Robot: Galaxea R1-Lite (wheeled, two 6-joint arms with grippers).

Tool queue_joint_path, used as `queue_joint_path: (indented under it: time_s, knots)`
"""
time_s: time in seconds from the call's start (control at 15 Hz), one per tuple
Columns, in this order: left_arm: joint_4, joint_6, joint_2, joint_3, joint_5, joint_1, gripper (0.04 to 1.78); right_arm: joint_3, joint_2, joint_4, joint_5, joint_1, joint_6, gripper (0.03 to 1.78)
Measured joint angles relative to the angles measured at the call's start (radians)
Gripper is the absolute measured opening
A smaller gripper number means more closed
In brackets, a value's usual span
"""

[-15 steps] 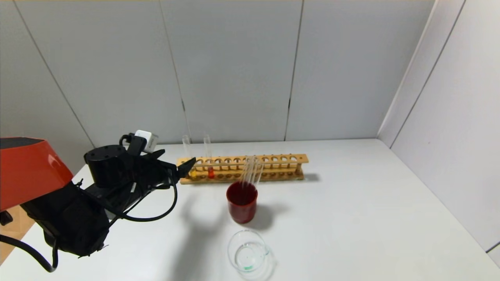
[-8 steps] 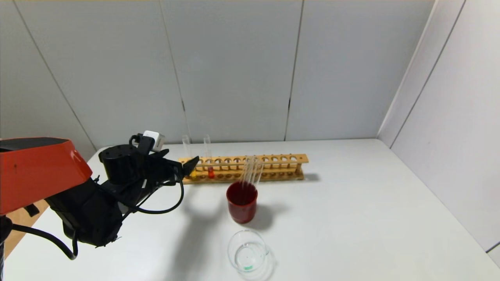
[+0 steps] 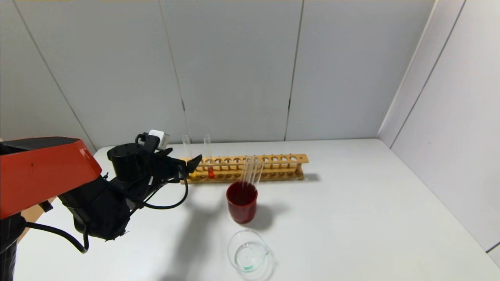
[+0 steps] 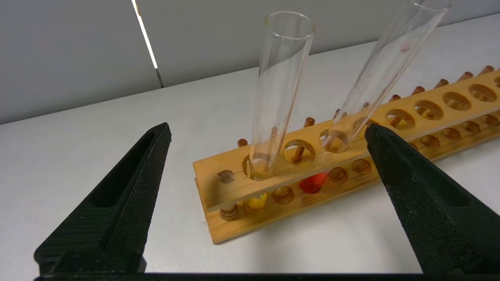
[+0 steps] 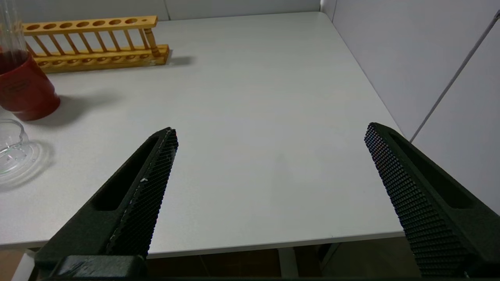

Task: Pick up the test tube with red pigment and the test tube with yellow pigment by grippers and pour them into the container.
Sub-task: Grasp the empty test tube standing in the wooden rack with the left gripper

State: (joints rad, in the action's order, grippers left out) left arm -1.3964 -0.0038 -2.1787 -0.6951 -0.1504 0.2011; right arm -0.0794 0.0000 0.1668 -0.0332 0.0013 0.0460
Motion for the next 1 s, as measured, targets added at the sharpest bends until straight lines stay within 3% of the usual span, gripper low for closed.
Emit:
queue_joint_path:
  time_s: [0.2, 0.33, 0.47, 0.8, 1.0]
  knots:
    - [0.007, -0.009, -0.010, -0.017, 0.000, 0.000, 1.69, 0.000, 0.000, 0.000, 0.000, 0.000, 0.000, 1.75]
    - [0.017, -0.012, -0.015, -0.024, 0.000, -0.001, 1.52, 0.000, 0.000, 0.000, 0.000, 0.000, 0.000, 1.75]
    - [0.017, -0.016, -0.023, -0.030, 0.001, -0.002, 1.25, 0.000, 0.000, 0.000, 0.000, 0.000, 0.000, 1.75]
    - [0.017, -0.016, -0.035, -0.035, 0.001, -0.003, 0.39, 0.000, 0.000, 0.000, 0.000, 0.000, 0.000, 1.75]
    - [0.014, -0.016, -0.039, -0.036, 0.001, -0.003, 0.29, 0.000, 0.000, 0.000, 0.000, 0.000, 0.000, 1.75]
